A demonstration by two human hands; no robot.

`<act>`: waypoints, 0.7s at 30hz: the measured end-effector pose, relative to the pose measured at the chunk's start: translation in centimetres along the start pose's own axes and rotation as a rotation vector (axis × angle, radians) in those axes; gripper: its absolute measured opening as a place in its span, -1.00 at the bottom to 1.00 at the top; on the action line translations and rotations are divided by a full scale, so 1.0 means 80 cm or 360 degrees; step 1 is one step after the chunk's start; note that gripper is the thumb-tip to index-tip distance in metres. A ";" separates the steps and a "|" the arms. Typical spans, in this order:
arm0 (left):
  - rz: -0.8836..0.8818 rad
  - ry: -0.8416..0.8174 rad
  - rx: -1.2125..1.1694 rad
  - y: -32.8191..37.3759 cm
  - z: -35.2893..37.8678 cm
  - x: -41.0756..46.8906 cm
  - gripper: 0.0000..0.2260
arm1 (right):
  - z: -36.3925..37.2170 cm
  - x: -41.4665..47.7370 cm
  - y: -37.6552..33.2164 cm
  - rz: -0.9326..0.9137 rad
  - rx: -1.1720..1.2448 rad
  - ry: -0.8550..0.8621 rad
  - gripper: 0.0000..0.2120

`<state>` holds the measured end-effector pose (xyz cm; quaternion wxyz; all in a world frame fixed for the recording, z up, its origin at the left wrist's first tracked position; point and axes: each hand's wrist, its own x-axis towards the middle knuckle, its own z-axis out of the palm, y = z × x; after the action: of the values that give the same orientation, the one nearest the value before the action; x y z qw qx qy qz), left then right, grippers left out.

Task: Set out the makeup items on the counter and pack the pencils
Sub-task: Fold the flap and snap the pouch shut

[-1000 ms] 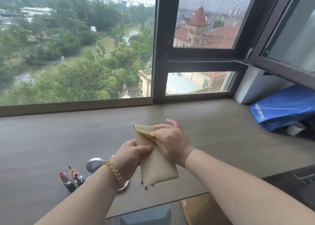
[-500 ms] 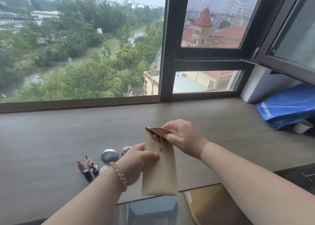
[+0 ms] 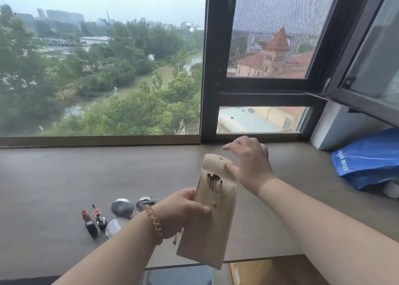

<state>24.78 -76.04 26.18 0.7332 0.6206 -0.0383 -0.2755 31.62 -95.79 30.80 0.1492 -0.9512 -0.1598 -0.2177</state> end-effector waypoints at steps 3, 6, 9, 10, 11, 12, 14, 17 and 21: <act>0.0047 0.0143 0.0006 0.006 0.033 0.025 -0.66 | -0.019 0.005 0.015 -0.0349 0.0196 -0.0128 -0.78; 0.0082 0.0218 -0.0016 0.005 0.061 0.046 -0.68 | -0.028 0.009 0.034 -0.0258 0.0616 -0.0494 -0.69; 0.0080 0.0250 -0.0036 -0.004 0.086 0.064 -0.63 | -0.025 0.011 0.065 -0.0161 0.0900 -0.0744 -0.74; 0.0080 0.0263 -0.0038 -0.007 0.093 0.068 -0.64 | -0.022 0.011 0.074 -0.0172 0.0916 -0.0788 -0.76; 0.0082 0.0276 -0.0040 -0.010 0.098 0.072 -0.65 | -0.019 0.010 0.079 -0.0190 0.0913 -0.0826 -0.79; 0.0088 0.0295 -0.0050 -0.013 0.102 0.074 -0.66 | -0.016 0.010 0.082 -0.0209 0.0914 -0.0864 -0.82; 0.0095 0.0348 -0.0104 -0.020 0.110 0.080 -0.71 | -0.007 0.008 0.086 -0.0236 0.0916 -0.0947 -0.82; 0.0090 0.0393 -0.0091 -0.024 0.113 0.082 -0.76 | 0.007 0.006 0.085 -0.0354 0.0736 -0.0901 -0.76; 0.0128 0.0363 -0.0063 -0.023 0.107 0.080 -0.74 | 0.019 0.012 0.078 -0.0480 0.0622 -0.0828 -0.67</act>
<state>26.12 -86.66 24.62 0.7554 0.6312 0.0257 -0.1741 35.34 -100.66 28.59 0.2487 -0.8940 -0.3697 0.0468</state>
